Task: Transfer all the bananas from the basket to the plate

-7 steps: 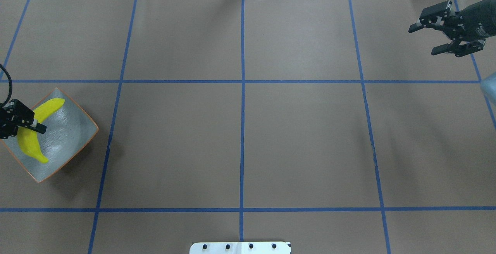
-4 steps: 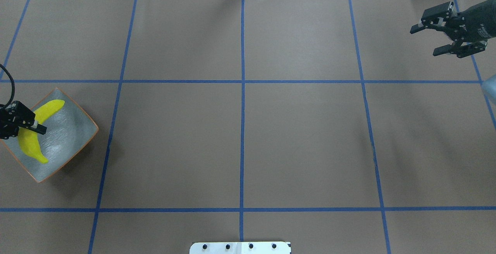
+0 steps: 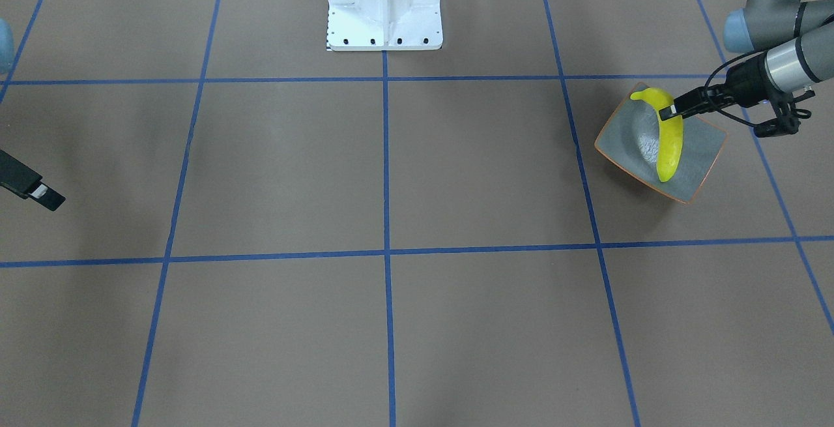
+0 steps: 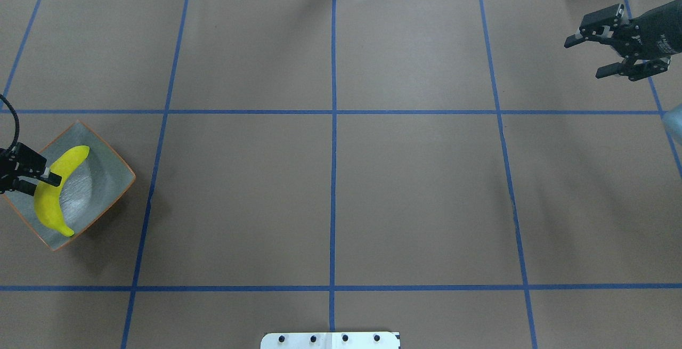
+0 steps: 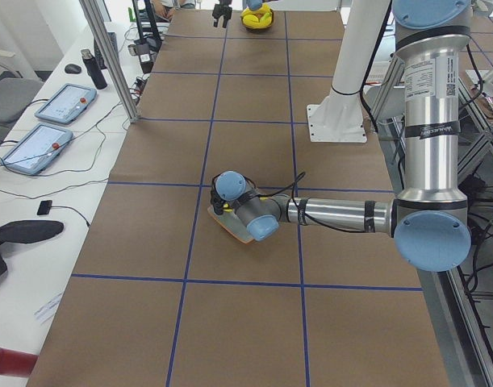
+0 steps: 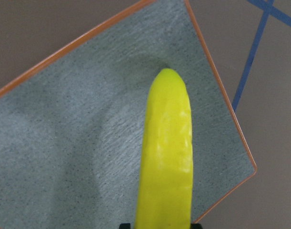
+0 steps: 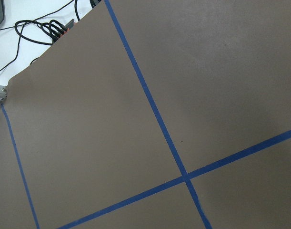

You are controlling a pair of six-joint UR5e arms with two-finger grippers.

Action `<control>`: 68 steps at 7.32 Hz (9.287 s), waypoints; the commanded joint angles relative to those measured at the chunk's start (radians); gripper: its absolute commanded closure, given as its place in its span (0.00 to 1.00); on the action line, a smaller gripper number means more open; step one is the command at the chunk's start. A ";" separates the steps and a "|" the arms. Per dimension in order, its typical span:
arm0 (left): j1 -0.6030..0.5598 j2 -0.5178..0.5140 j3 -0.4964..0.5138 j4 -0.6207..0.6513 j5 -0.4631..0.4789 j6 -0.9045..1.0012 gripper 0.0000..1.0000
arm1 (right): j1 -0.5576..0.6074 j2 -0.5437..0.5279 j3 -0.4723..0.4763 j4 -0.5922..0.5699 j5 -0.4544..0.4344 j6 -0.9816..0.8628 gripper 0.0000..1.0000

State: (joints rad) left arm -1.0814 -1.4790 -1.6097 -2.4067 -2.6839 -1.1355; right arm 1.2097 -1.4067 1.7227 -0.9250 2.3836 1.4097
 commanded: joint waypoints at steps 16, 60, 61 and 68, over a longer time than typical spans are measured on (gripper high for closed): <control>-0.279 -0.020 -0.027 0.178 0.360 0.609 0.08 | 0.218 -0.349 -0.041 -0.148 -0.060 -0.848 0.00; -0.198 -0.314 -0.202 0.184 0.004 -0.021 0.01 | -0.108 0.328 0.040 -0.727 0.031 0.121 1.00; -0.157 -0.370 -0.205 0.184 0.036 -0.065 0.01 | -0.155 0.384 0.041 -0.727 0.008 0.214 1.00; 0.098 -0.578 -0.286 0.159 0.259 -0.421 0.01 | -0.346 0.587 0.104 -0.726 -0.084 0.503 1.00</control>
State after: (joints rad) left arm -1.0145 -2.0320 -1.8819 -2.2450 -2.4261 -1.4789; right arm 0.8890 -0.8504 1.8128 -1.6506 2.3072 1.8575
